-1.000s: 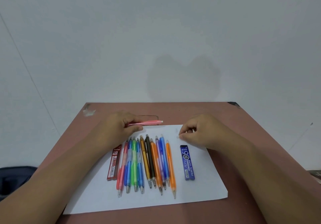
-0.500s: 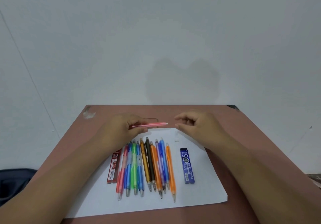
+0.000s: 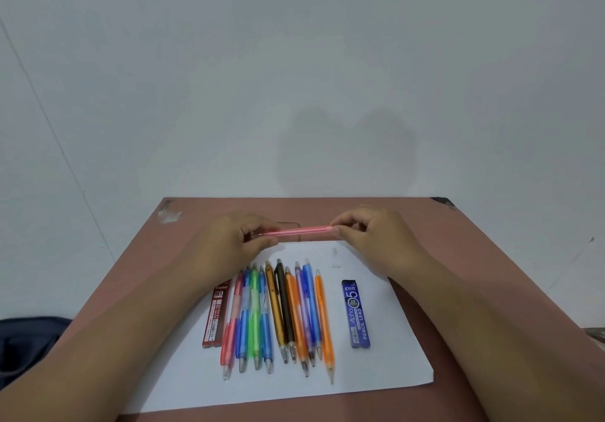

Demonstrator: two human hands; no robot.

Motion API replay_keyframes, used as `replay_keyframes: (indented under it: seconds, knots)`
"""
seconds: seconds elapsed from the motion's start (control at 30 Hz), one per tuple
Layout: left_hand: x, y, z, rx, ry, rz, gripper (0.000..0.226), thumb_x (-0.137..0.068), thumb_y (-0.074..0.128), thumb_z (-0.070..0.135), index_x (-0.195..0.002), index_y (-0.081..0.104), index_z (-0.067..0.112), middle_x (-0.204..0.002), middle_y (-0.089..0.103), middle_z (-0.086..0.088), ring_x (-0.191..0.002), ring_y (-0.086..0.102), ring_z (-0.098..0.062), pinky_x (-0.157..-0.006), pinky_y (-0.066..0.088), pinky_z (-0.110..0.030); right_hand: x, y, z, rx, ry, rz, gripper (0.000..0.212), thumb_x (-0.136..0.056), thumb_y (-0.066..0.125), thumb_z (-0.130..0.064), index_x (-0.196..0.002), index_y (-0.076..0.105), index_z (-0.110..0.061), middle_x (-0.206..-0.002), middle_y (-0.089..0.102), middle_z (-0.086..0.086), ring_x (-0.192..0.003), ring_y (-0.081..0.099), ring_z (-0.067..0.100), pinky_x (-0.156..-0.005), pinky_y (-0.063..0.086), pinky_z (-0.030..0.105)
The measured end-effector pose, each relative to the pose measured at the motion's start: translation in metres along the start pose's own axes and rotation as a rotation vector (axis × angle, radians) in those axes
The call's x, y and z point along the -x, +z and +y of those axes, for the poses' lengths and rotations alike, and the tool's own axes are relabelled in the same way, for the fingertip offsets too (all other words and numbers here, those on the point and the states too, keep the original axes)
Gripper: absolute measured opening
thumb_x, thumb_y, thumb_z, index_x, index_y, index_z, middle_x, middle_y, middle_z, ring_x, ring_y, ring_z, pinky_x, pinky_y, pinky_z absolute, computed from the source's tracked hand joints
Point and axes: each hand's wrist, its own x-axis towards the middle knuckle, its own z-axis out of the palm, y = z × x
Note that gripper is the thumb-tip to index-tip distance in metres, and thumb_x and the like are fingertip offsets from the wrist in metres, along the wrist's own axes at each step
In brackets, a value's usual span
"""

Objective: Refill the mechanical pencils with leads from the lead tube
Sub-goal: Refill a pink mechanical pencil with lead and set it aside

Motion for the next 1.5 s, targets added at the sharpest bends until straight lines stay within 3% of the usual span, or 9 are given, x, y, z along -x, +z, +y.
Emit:
replay_keyframes:
  seconds: [0.2,0.33,0.6,0.73,0.9,1.0,1.27,1.43,1.5]
  knots:
    - [0.001,0.000,0.004,-0.071,0.017,-0.042,0.029,-0.094,0.063,0.040,-0.123,0.065,0.044,-0.096,0.058,0.025,-0.089,0.058,0.002,-0.074,0.049,-0.019,-0.002,0.000,0.011,0.010,0.066,-0.034,0.008,-0.090,0.074,-0.026,-0.087,0.078,-0.032,-0.076,0.069,-0.019,-0.072,0.062,-0.011,-0.055,0.046,0.008]
    - [0.000,0.002,0.002,-0.084,-0.011,-0.085,0.030,-0.095,0.062,0.040,-0.124,0.064,0.045,-0.099,0.058,0.021,-0.091,0.059,-0.001,-0.079,0.054,-0.025,-0.003,0.003,0.012,0.069,0.095,-0.096,0.011,-0.090,0.073,-0.026,-0.085,0.076,-0.035,-0.081,0.070,-0.019,-0.078,0.066,0.001,-0.066,0.053,0.016]
    - [0.002,-0.004,0.001,0.009,-0.077,-0.133,0.022,-0.092,0.066,0.042,-0.113,0.067,0.048,-0.100,0.062,0.022,-0.088,0.063,0.003,-0.073,0.053,-0.018,0.001,-0.013,0.008,0.030,0.097,-0.078,0.010,-0.086,0.076,-0.022,-0.090,0.077,-0.031,-0.080,0.069,-0.016,-0.067,0.058,-0.013,-0.059,0.041,0.005]
    - [0.004,-0.005,0.002,0.066,-0.104,-0.111,0.016,-0.093,0.064,0.044,-0.108,0.068,0.048,-0.097,0.064,0.021,-0.084,0.064,0.006,-0.065,0.047,-0.013,0.012,-0.040,-0.001,0.129,0.074,-0.313,0.009,-0.079,0.084,-0.031,-0.081,0.077,-0.035,-0.078,0.070,-0.017,-0.068,0.059,-0.006,-0.065,0.045,0.011]
    - [0.005,-0.006,-0.001,0.105,-0.133,-0.065,0.015,-0.095,0.060,0.042,-0.105,0.070,0.047,-0.099,0.065,0.021,-0.086,0.062,0.003,-0.070,0.047,-0.017,0.019,-0.047,-0.004,0.123,0.061,-0.611,0.028,-0.082,0.083,-0.024,-0.102,0.074,-0.042,-0.092,0.069,-0.011,-0.072,0.055,0.000,-0.070,0.048,0.019]
    - [0.007,-0.008,0.001,0.123,-0.151,-0.066,0.015,-0.096,0.060,0.040,-0.105,0.070,0.046,-0.099,0.065,0.020,-0.083,0.062,0.006,-0.058,0.046,-0.010,0.018,-0.046,-0.004,0.157,0.030,-0.679,0.035,-0.086,0.079,-0.019,-0.108,0.073,-0.046,-0.090,0.065,-0.014,-0.075,0.054,0.008,-0.069,0.048,0.015]
    - [0.011,-0.013,0.007,0.076,-0.146,-0.053,0.014,-0.095,0.060,0.043,-0.104,0.070,0.045,-0.098,0.065,0.021,-0.084,0.059,0.016,-0.051,0.045,-0.006,0.017,-0.040,-0.003,0.224,-0.016,-0.732,0.029,-0.090,0.075,-0.021,-0.097,0.071,-0.049,-0.098,0.057,-0.010,-0.101,0.057,0.017,-0.091,0.055,0.035]
    - [0.014,-0.013,0.011,0.058,-0.119,-0.032,0.013,-0.093,0.061,0.046,-0.102,0.070,0.046,-0.096,0.066,0.021,-0.084,0.059,0.015,-0.058,0.044,-0.011,0.019,-0.050,-0.003,0.120,0.015,-0.678,0.025,-0.091,0.072,-0.012,-0.100,0.069,-0.035,-0.079,0.060,-0.028,-0.070,0.052,-0.001,-0.070,0.048,0.017]
    - [0.015,-0.014,0.010,0.101,-0.120,-0.005,0.018,-0.090,0.061,0.051,-0.103,0.072,0.044,-0.093,0.068,0.019,-0.082,0.060,0.011,-0.062,0.045,-0.016,0.021,-0.056,-0.002,-0.039,0.070,-0.640,0.023,-0.093,0.068,-0.006,-0.100,0.070,-0.028,-0.075,0.065,-0.020,-0.067,0.054,0.000,-0.071,0.047,0.019]
